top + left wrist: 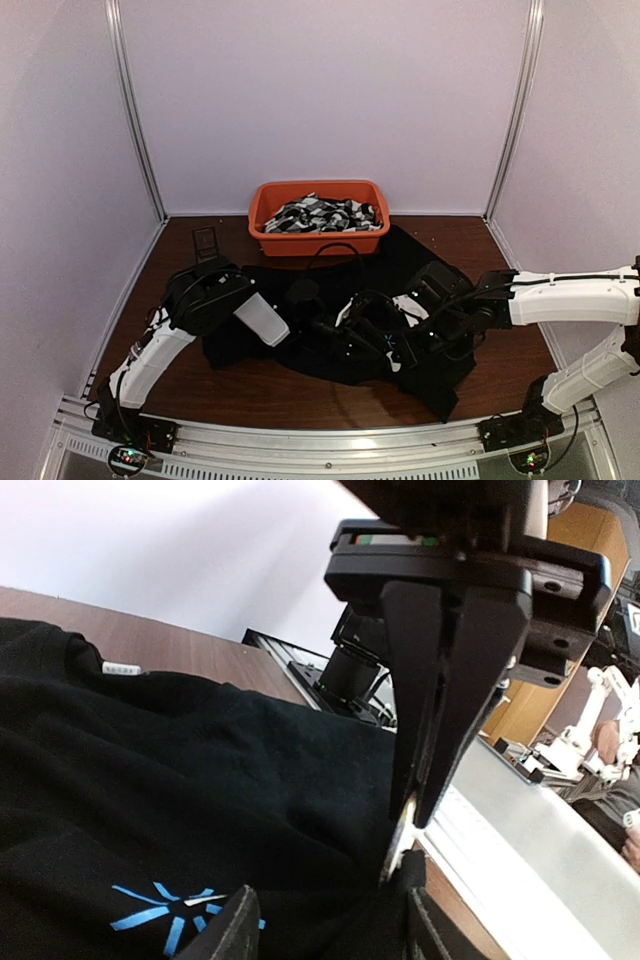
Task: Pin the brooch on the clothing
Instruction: Cross the brooch on the flattened clothing, then pin the clothing with brooches at the center of the board.
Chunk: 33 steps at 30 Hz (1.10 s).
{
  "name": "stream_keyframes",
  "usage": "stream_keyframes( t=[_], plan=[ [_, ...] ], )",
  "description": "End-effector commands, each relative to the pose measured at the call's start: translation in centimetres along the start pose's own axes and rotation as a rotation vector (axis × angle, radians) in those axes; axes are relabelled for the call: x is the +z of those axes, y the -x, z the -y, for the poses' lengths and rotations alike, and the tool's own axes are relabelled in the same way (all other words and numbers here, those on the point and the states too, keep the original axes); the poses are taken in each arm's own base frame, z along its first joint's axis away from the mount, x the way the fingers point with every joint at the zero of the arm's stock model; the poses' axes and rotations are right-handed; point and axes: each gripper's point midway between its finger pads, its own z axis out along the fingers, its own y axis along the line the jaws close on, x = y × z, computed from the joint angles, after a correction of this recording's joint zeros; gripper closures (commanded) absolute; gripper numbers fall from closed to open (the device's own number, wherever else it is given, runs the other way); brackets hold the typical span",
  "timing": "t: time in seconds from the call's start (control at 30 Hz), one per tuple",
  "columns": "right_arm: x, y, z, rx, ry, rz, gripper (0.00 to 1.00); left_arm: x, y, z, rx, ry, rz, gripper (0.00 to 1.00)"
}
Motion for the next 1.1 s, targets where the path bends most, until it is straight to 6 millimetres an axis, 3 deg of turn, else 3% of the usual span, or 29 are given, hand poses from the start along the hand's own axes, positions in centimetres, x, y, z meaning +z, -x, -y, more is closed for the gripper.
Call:
stream_keyframes(
  t=[0.0,0.37,0.57,1.07],
  plan=[
    [0.2,0.1,0.5,-0.004,0.006,0.010,1.00,0.4,1.2,0.4,0.106,0.021,-0.004,0.48],
    [0.2,0.6,0.1,-0.009,0.036,0.022,1.00,1.7,0.3,0.5,0.137,0.037,-0.079,0.48],
    [0.4,0.6,0.2,-0.012,0.036,0.016,1.00,1.7,0.6,0.8,0.137,0.021,-0.074,0.58],
    [0.9,0.5,0.3,-0.007,0.027,0.000,1.00,2.0,0.8,1.9,0.138,-0.040,-0.064,0.69]
  ],
)
